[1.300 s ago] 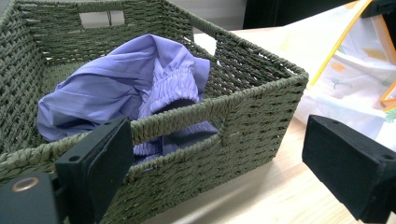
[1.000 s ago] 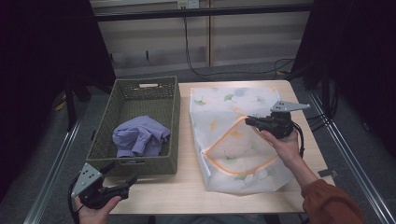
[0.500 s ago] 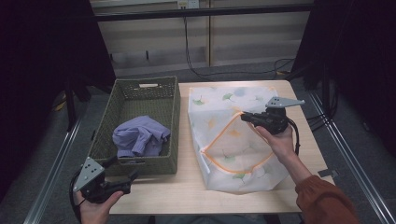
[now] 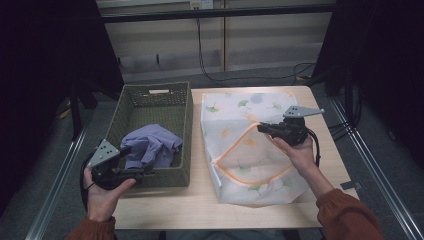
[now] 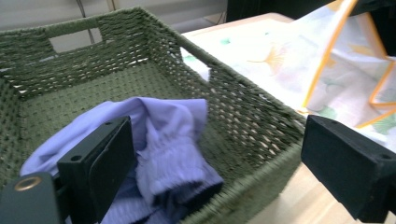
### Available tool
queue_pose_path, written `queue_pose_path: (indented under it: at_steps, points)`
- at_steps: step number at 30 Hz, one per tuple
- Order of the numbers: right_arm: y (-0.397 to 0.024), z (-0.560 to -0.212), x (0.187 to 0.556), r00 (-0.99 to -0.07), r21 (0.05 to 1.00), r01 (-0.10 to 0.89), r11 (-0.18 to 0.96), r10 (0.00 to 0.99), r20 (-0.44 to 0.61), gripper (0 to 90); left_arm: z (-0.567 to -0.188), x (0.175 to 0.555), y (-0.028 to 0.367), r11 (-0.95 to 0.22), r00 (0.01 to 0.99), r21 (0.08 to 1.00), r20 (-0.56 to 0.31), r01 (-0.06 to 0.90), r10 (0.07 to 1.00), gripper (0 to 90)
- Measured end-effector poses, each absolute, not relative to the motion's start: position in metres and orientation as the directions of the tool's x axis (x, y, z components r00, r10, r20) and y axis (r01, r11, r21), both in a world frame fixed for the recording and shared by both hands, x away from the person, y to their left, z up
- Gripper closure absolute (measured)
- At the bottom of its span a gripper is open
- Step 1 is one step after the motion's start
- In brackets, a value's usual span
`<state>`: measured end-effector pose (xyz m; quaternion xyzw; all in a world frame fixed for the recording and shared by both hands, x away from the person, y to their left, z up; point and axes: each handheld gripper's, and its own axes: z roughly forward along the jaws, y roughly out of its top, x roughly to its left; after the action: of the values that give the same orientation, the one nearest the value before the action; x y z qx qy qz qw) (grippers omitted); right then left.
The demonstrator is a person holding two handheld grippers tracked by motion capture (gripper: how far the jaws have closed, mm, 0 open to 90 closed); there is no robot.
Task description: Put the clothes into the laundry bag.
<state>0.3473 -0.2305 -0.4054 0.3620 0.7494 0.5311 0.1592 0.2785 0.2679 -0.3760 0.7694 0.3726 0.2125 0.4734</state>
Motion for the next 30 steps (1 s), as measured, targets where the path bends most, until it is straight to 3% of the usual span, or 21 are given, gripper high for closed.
queue_pose_path:
  at_steps: [3, 10, 14, 21, 30]
  points:
    - [-0.230, -0.405, 0.347, -0.689, 0.911, 0.373, 0.176, 0.710, 0.145, 89.6, -0.374, 0.292, 0.270, -0.283, 0.634, 0.888, -0.012, 0.362, 0.773, 11.0]
    - [-0.230, -0.406, 0.347, -0.691, 0.911, 0.370, 0.181, 0.709, 0.139, 89.6, -0.369, 0.323, 0.273, -0.273, 0.647, 0.853, -0.096, 0.445, 0.756, 11.5]
    - [-0.230, -0.406, 0.347, -0.692, 0.910, 0.373, 0.184, 0.709, 0.140, 89.6, -0.364, 0.329, 0.267, -0.318, 0.635, 0.852, -0.022, 0.416, 0.772, 12.8]
    - [-0.228, -0.406, 0.346, -0.697, 0.909, 0.370, 0.191, 0.704, 0.136, 89.6, -0.369, 0.356, 0.266, -0.306, 0.625, 0.822, -0.076, 0.480, 0.777, 11.2]
    - [-0.229, -0.406, 0.346, -0.689, 0.905, 0.381, 0.189, 0.711, 0.142, 89.6, -0.372, 0.370, 0.254, -0.384, 0.652, 0.789, -0.028, 0.480, 0.758, 10.1]
